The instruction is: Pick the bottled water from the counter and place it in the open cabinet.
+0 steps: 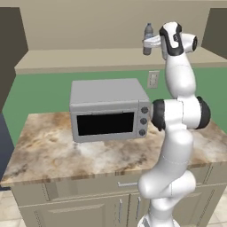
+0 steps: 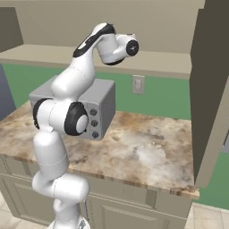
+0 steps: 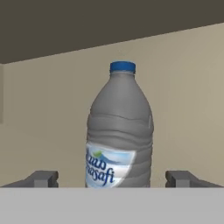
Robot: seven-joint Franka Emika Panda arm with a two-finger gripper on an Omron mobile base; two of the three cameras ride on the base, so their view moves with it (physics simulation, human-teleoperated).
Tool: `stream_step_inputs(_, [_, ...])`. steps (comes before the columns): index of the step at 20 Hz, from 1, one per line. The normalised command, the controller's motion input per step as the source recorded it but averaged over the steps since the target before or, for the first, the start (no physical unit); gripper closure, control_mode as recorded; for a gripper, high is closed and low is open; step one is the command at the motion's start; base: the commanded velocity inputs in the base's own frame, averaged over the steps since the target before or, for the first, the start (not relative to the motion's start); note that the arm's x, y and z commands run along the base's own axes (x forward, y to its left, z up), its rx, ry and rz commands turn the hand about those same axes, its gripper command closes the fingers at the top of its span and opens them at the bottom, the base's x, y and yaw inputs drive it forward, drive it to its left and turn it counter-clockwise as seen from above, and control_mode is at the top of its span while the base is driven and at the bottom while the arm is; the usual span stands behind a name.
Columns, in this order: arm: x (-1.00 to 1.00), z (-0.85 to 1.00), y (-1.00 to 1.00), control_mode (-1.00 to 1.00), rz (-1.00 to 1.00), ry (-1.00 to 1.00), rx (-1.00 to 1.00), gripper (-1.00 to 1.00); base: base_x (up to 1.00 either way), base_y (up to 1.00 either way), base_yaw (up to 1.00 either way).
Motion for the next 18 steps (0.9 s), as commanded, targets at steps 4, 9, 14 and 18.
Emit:
stream_step_inputs(4, [-0.36,0.0,0.0,-1.0,0.0,-0.06,-0.01,-1.0,0.0,0.0,0.0])
stream_step_inputs(9, [-0.47,0.0,0.05,-1.0,-0.01,-0.04,0.0,-1.0,0.0,0.0,0.0])
stream_step_inputs(14, [-0.51,0.0,0.11,-1.0,-0.02,0.0,0.0,-1.0,0.0,0.0,0.0])
stream_step_inputs(18, [-0.71,0.03,0.15,-1.0,-0.08,-0.01,-0.02,-1.0,0.0,0.0,0.0])
